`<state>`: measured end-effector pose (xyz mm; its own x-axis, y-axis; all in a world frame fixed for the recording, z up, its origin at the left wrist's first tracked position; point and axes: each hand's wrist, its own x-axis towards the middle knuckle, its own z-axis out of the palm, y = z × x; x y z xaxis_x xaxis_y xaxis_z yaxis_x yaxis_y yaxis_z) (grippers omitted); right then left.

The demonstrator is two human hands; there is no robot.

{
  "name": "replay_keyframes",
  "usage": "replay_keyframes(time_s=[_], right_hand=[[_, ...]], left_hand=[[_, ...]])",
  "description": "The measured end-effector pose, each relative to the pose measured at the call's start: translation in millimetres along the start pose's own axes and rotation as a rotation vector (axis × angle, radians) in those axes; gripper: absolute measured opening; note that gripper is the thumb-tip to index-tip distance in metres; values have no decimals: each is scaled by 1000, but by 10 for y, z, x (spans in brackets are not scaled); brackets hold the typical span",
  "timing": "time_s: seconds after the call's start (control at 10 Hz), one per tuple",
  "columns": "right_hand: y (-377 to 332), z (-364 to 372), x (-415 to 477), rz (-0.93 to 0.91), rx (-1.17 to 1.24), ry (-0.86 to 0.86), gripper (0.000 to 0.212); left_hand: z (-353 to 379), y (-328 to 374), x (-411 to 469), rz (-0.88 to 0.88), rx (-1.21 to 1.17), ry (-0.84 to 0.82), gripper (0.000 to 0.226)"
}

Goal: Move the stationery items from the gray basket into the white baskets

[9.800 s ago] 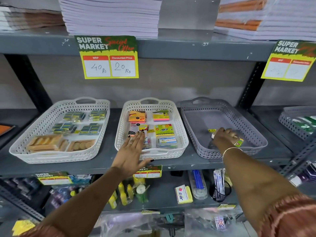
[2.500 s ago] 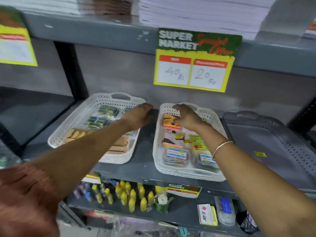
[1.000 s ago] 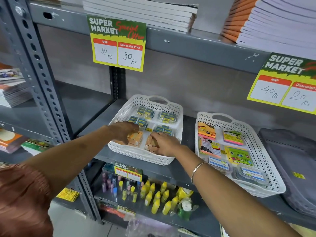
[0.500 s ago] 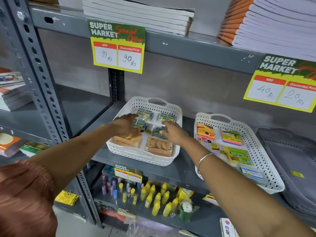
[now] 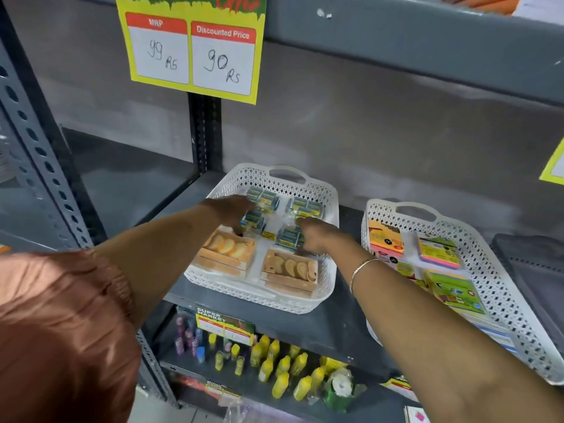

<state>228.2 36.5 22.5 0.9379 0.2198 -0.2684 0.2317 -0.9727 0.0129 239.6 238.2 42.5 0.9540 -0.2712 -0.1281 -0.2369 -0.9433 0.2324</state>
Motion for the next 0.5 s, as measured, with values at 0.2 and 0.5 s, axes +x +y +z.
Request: replay_keyframes(time_s=[0.2, 0.5], right_hand=[[-17, -21, 0, 11, -5, 10, 53], [-111, -139, -297, 11, 118, 188, 75]], left_hand=[[-98, 87, -41, 72, 57, -73, 49], [-109, 170, -249, 94, 47, 28, 60]])
